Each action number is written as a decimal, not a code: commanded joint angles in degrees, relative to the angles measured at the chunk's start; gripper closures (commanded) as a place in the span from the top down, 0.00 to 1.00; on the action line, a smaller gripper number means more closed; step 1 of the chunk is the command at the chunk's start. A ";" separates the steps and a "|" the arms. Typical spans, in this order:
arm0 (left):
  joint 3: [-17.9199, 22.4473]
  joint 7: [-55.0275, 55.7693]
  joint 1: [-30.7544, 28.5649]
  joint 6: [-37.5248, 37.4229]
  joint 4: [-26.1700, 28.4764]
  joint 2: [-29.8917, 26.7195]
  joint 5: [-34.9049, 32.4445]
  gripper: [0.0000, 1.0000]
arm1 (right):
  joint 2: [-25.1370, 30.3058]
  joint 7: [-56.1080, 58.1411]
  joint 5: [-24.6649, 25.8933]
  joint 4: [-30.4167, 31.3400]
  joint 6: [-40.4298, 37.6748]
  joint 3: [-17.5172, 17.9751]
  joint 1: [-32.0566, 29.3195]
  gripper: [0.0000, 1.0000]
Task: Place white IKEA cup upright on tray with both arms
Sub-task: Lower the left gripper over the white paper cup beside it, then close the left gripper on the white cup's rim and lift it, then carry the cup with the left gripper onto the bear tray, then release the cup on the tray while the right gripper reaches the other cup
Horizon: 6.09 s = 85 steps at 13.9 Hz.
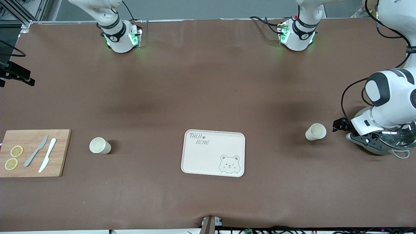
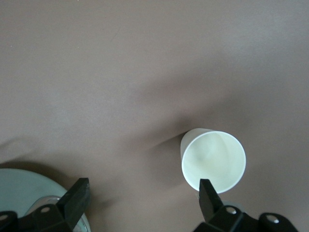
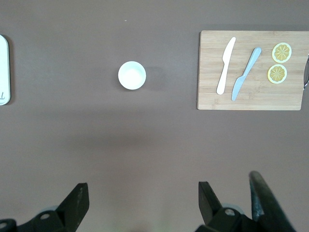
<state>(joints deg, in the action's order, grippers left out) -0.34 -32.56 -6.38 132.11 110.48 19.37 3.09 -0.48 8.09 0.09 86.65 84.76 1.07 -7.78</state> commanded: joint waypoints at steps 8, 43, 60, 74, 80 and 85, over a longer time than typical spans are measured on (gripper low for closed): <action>-0.89 -1.19 0.05 10.18 7.56 0.41 1.22 1.00 | -0.14 -0.18 -0.44 -1.22 -0.47 0.16 -0.48 1.00; -7.84 58.98 22.09 -1.51 -10.87 6.19 -4.32 0.00 | -8.57 -0.53 2.64 -7.90 -4.61 -1.86 4.09 1.00; -3.19 80.54 33.79 -0.72 -34.97 26.86 -10.48 0.00 | -19.99 4.57 1.06 -6.94 11.12 -1.77 4.71 1.00; 1.22 87.05 39.16 7.63 -36.47 31.96 -10.65 0.00 | -28.61 11.07 -5.36 3.60 30.54 -1.77 0.22 1.00; 1.30 87.05 39.25 7.72 -36.47 32.40 -10.82 0.00 | -28.61 11.16 -7.03 8.88 36.78 -1.68 0.93 1.00; 2.00 87.05 39.78 8.16 -36.39 32.84 -11.00 0.00 | -28.53 11.42 -7.03 12.31 41.54 -1.68 1.98 1.00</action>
<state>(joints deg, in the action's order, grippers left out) 0.25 52.87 32.27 139.55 75.49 51.26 -6.13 -29.96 18.55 -5.69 97.57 125.33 -0.56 -6.03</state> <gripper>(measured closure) 0.965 0.000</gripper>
